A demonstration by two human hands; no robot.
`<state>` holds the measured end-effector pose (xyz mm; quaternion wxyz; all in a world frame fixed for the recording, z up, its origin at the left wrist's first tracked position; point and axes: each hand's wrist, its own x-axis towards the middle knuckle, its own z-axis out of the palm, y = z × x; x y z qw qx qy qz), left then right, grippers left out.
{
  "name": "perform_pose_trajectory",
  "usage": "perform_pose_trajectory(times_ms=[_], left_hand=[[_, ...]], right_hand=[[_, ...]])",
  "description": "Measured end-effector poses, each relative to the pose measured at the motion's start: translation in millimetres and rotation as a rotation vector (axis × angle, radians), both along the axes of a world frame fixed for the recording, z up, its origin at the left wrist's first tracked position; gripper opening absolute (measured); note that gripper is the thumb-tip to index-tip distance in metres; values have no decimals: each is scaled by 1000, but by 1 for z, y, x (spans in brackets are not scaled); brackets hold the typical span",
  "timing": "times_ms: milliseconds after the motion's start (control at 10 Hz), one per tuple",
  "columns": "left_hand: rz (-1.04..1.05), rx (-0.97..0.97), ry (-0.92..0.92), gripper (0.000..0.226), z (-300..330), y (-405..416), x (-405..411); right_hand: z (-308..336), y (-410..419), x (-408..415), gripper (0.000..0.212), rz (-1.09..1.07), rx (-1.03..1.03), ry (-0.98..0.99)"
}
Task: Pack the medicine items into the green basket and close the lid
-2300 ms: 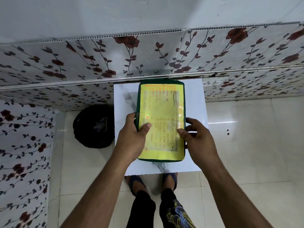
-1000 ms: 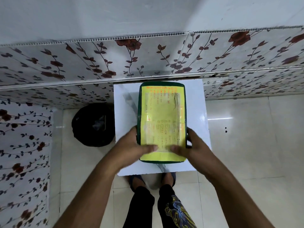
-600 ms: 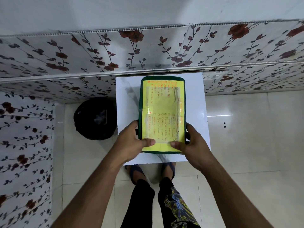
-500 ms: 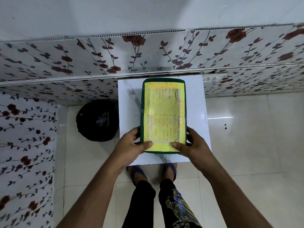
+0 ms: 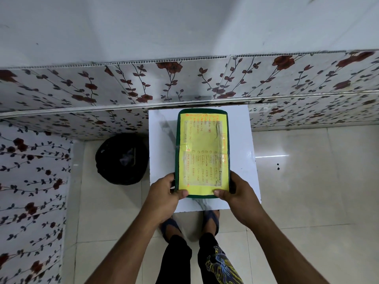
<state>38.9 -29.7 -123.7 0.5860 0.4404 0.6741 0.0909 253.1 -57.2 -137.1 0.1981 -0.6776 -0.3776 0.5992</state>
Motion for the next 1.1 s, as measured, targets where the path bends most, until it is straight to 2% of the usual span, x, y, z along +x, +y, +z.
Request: perform_pose_trajectory(times_ms=[100,200,300,400,500,700,900,1000,1100], left_hand=[[-42,-110,-55,52,6,14,-10],[-4,-169,-166,69,12,32,-15],[187,-83,-206,43,10,65,0],[232,-35,-163,26,6,78,12],[228,-4,-101,24,-2,80,16],[283,5,-121,21,-8,79,19],[301,-28,-145,23,-7,75,21],[280,-43,-162,20,4,72,22],[218,118,50,39,55,68,18]], right_hand=[[5,9,9,60,71,-74,-6],[10,28,15,78,7,-93,24],[15,66,7,62,-197,-25,32],[12,81,-4,46,-190,33,-2],[7,87,-9,35,-204,57,-26],[3,90,-1,27,-185,66,-25],[7,93,4,34,-125,52,-37],[15,91,4,46,-68,45,-90],[66,89,7,57,34,184,-283]])
